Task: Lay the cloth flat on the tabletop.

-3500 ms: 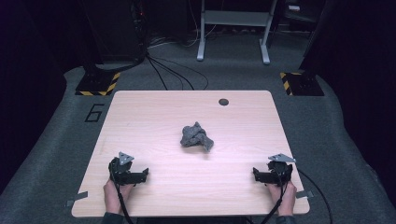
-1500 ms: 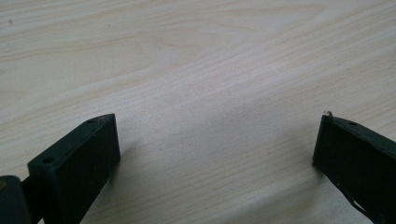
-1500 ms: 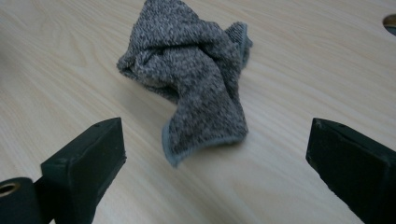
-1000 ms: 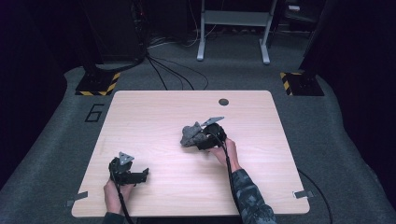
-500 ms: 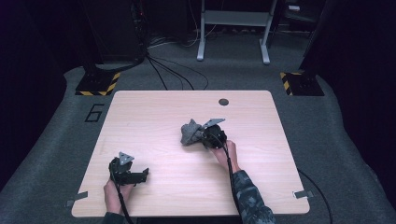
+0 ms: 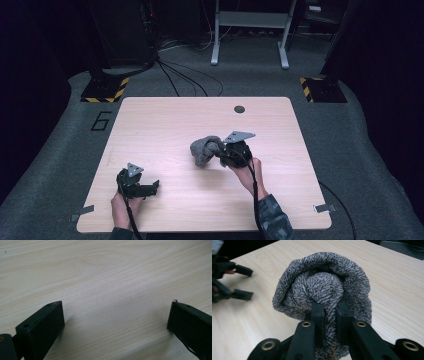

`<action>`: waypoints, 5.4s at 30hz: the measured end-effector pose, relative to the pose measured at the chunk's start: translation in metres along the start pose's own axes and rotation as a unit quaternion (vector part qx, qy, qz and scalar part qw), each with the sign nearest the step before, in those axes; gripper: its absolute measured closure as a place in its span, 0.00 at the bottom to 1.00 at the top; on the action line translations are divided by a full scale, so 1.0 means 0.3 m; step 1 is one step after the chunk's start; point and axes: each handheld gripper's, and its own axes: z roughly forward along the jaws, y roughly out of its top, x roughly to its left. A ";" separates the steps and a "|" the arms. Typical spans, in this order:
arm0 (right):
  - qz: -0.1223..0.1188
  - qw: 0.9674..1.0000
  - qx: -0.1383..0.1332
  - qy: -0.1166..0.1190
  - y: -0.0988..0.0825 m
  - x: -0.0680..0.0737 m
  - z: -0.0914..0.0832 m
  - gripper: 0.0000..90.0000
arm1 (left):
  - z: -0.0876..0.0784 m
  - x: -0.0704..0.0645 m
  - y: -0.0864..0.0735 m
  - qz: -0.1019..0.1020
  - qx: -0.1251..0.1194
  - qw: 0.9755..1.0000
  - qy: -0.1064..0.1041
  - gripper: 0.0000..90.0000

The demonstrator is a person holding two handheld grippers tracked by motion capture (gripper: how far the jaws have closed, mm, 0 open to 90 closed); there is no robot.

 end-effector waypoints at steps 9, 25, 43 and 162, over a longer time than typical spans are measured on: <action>0.009 1.000 0.013 0.014 -0.088 0.078 -0.081 0.88 | 0.000 0.000 0.000 0.000 0.001 1.000 0.000 0.01; 0.055 0.995 0.085 -0.004 -0.277 0.090 -0.109 0.44 | 0.003 -0.001 0.000 -0.006 -0.005 1.000 0.000 0.00; 0.080 0.992 0.086 -0.054 -0.253 -0.007 -0.076 0.44 | -0.029 -0.065 0.126 -0.031 -0.037 0.997 -0.059 0.00; 0.074 0.981 0.133 -0.117 -0.238 -0.066 -0.072 0.59 | 0.043 -0.156 0.212 -0.029 -0.024 0.989 -0.144 0.51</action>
